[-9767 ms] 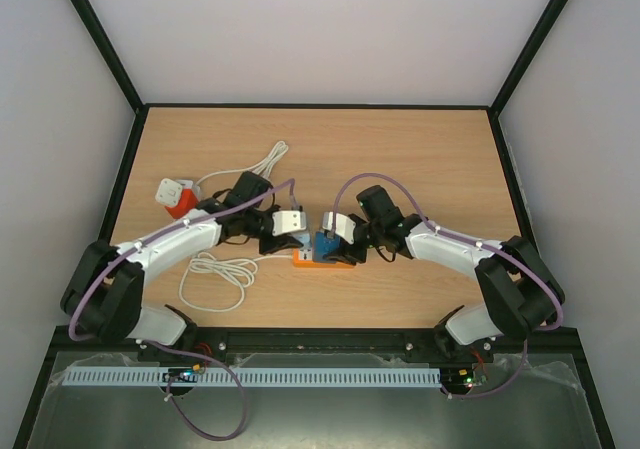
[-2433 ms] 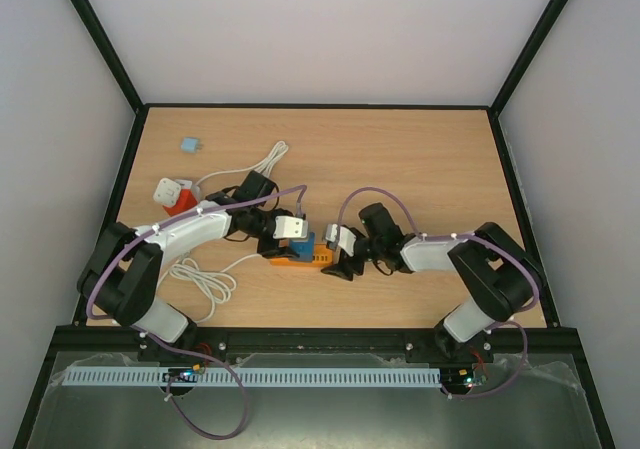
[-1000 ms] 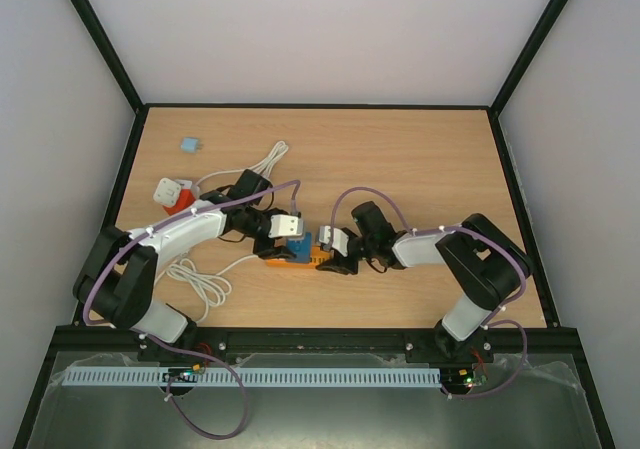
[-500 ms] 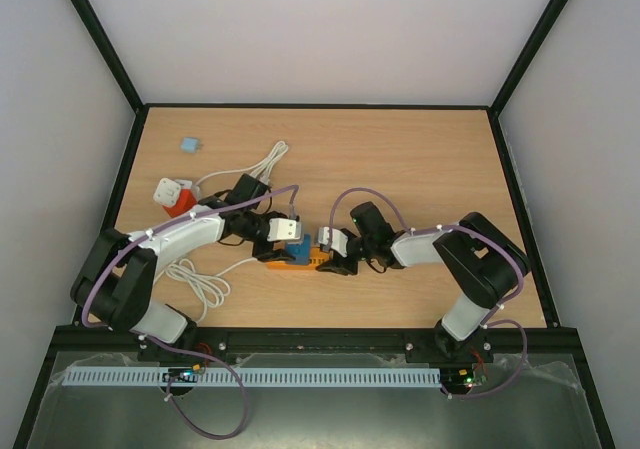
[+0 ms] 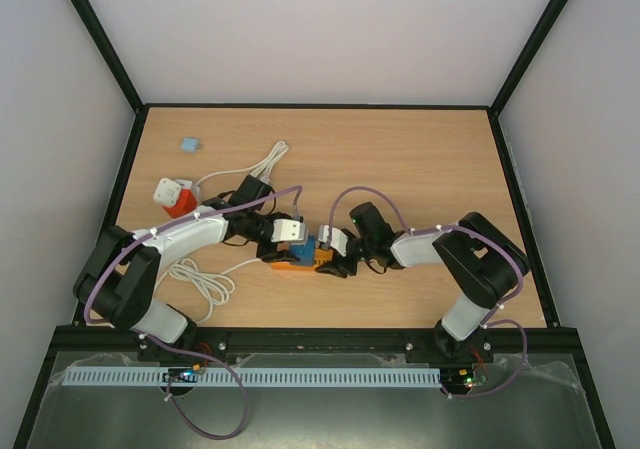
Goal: Pull the plug off the socket
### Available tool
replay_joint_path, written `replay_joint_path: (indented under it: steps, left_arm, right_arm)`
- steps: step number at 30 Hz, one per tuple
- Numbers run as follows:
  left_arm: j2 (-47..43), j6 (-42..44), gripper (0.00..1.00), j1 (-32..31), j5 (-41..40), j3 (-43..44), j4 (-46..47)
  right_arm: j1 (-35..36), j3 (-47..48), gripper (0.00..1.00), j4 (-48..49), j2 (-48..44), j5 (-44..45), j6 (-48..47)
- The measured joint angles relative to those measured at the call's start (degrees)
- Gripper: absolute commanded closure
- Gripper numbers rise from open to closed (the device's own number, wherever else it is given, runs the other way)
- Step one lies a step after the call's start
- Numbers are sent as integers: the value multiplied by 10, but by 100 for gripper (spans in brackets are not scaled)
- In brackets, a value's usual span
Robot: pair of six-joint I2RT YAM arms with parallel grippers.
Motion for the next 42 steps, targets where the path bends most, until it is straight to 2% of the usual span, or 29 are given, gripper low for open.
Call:
replay_joint_path:
  steps: [7, 13, 26, 42]
  left_arm:
    - [1, -2, 66, -3, 1, 0, 2]
    - [1, -4, 66, -3, 1, 1, 1]
    - [19, -23, 66, -3, 4, 36, -54]
    - [-28, -22, 66, -9, -28, 14, -48]
  right_arm:
    - [8, 2, 64, 0, 0, -7, 2]
    - [8, 2, 75, -2, 0, -5, -7]
    - [9, 2, 82, -7, 0, -5, -24]
    - [14, 9, 83, -1, 0, -7, -33]
